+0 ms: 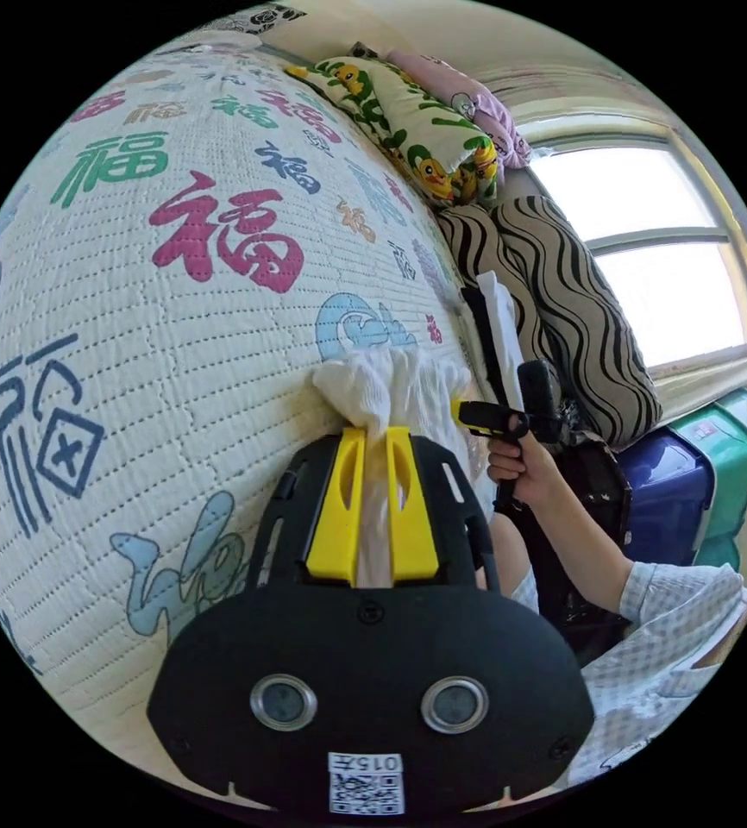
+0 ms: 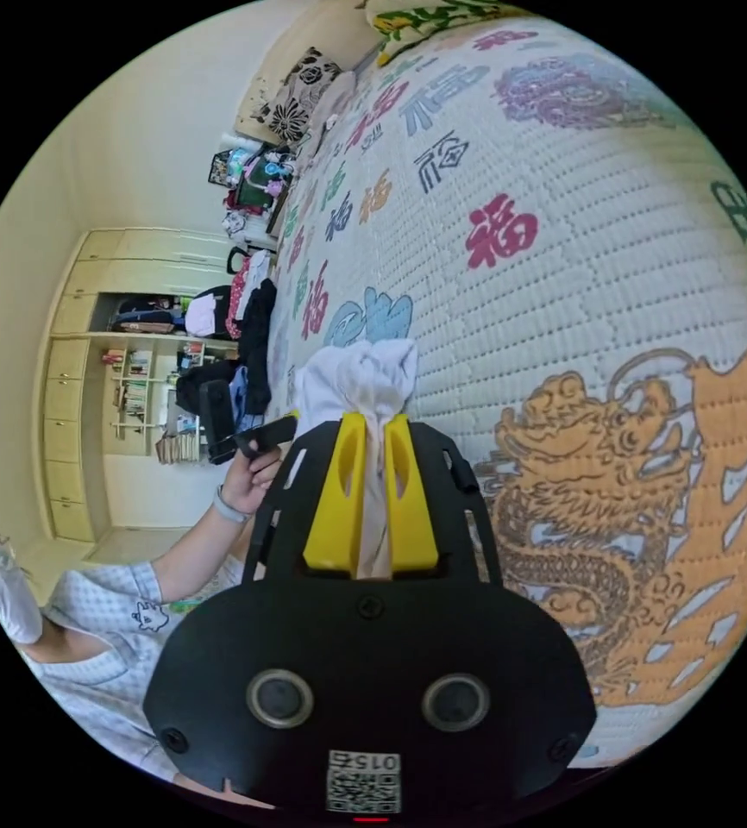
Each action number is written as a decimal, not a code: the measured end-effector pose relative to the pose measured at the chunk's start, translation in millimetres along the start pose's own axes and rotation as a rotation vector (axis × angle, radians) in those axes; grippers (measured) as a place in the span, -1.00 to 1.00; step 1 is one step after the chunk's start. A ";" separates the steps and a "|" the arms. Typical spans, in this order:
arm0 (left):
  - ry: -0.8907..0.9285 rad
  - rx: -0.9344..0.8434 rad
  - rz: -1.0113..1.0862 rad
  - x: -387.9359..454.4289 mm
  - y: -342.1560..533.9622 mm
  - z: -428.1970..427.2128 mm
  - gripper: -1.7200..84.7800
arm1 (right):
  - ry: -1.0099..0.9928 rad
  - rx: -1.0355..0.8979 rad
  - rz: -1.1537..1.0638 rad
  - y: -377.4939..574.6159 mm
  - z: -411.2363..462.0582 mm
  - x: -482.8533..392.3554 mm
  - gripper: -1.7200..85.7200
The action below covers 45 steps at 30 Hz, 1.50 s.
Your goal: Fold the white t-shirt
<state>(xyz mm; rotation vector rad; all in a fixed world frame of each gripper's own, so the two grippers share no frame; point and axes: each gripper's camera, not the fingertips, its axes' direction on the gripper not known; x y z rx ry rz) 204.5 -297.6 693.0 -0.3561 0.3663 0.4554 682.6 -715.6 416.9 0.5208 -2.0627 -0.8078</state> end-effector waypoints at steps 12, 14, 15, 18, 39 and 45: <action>0.091 0.324 0.532 205.8 64.2 -81.8 -0.94 | 0.074 0.437 -0.381 122.0 -179.6 -158.2 -0.91; 0.111 0.365 0.616 247.9 63.6 -80.2 -0.94 | 0.119 0.528 -0.401 140.1 -213.2 -182.4 -0.91; 0.126 0.389 0.677 275.8 61.5 -76.4 -0.94 | 0.159 0.586 -0.419 150.4 -235.1 -199.3 -0.91; 0.205 0.453 0.762 334.0 48.3 -61.5 -0.94 | 0.304 0.708 -0.441 165.2 -286.8 -240.9 -0.91; 0.111 0.332 0.242 301.5 -157.1 94.7 -0.84 | 0.707 0.396 0.219 -141.6 -239.7 -197.1 -0.77; 0.125 0.363 0.216 289.6 -107.6 -3.3 -0.85 | 0.489 0.508 0.083 -146.6 -209.7 -354.2 -0.76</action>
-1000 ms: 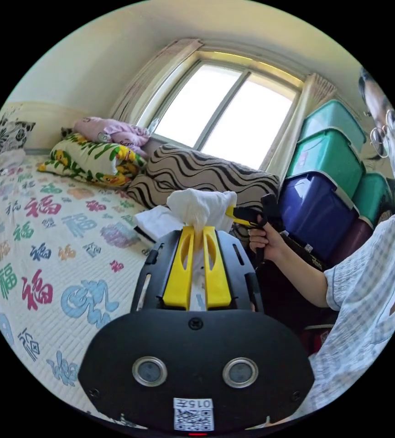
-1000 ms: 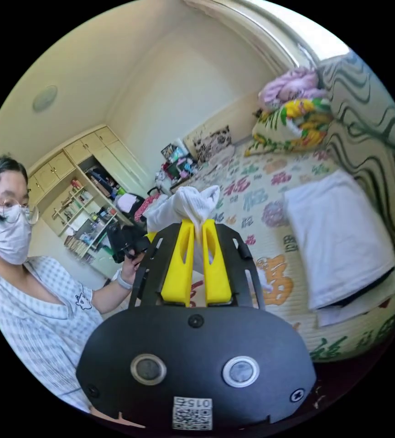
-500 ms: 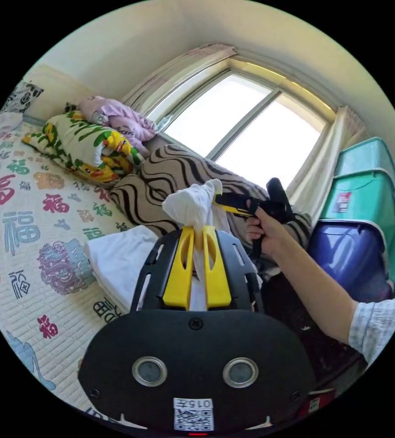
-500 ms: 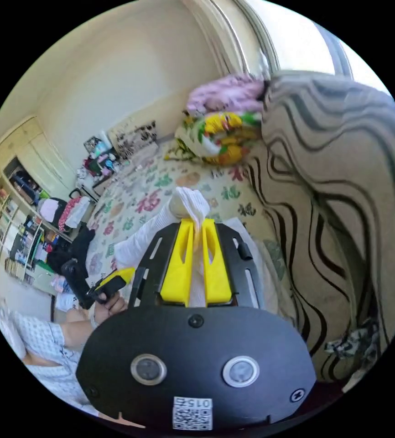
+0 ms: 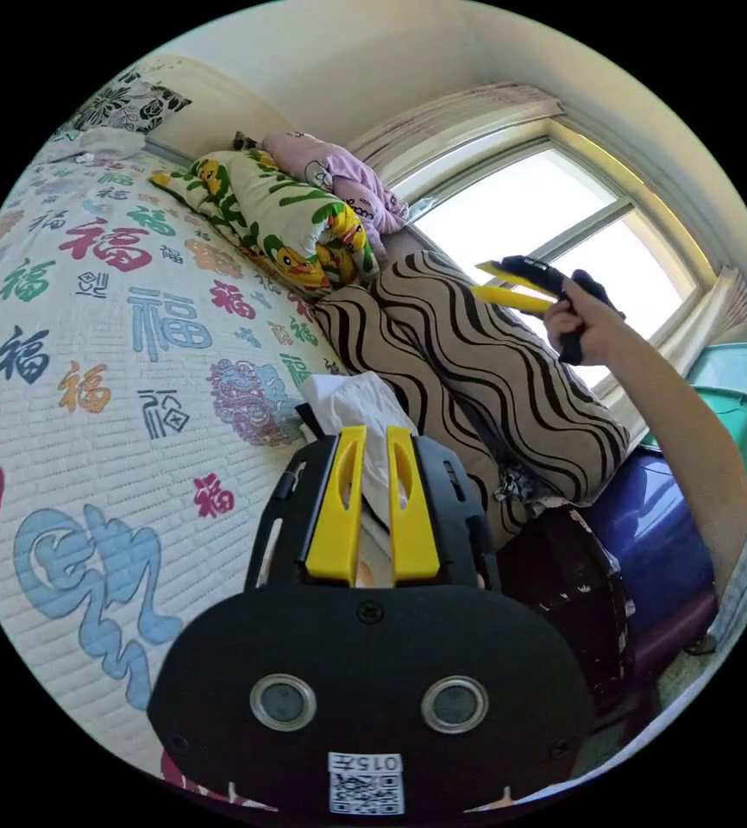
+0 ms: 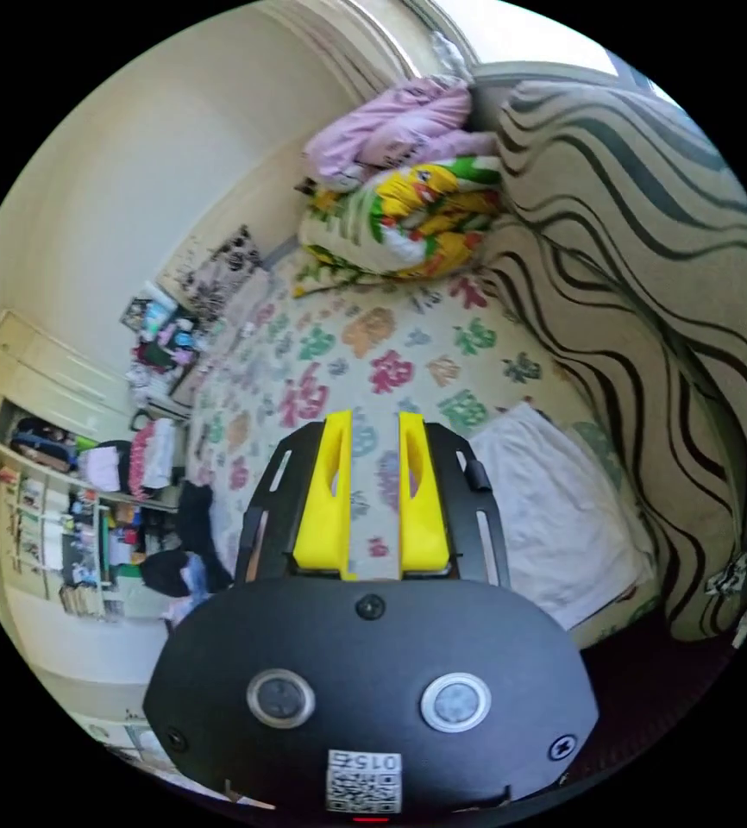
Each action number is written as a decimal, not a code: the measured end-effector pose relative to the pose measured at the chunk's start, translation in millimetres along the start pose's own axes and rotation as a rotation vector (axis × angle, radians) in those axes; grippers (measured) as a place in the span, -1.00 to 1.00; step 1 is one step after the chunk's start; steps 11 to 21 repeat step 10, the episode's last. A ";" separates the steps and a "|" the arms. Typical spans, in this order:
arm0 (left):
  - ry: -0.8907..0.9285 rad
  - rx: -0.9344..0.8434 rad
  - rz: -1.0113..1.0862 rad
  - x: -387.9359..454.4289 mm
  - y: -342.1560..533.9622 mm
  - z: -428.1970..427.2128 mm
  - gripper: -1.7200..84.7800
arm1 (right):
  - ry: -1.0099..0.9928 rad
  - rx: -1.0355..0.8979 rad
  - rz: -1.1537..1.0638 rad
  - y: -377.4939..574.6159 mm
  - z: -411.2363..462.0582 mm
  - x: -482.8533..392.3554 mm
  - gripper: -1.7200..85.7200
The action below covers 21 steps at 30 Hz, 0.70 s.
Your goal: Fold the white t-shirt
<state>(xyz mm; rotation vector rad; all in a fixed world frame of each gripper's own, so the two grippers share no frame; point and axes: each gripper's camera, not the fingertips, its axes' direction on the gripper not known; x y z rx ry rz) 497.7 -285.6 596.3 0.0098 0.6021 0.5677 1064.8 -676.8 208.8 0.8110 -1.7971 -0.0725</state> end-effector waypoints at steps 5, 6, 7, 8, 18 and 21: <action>-0.108 0.029 0.007 11.3 34.1 -123.8 -0.86 | -0.157 0.077 -0.142 38.9 -46.3 -150.2 -0.75; -0.139 0.043 -0.007 11.5 42.4 -158.1 -0.86 | -0.163 0.080 -0.185 54.1 -54.6 -184.8 -0.75; -0.152 0.052 -0.015 11.6 46.2 -176.0 -0.86 | -0.159 0.085 -0.210 62.5 -58.2 -201.4 -0.75; -0.176 0.073 -0.018 13.1 52.9 -213.1 -0.85 | -0.135 0.100 -0.269 80.6 -63.2 -233.1 -0.75; -0.229 0.114 -0.016 17.9 61.6 -271.6 -0.84 | -0.102 0.111 -0.341 108.0 -62.3 -274.4 -0.75; -0.229 0.114 -0.016 17.9 61.6 -271.6 -0.84 | -0.102 0.111 -0.341 108.0 -62.3 -274.4 -0.75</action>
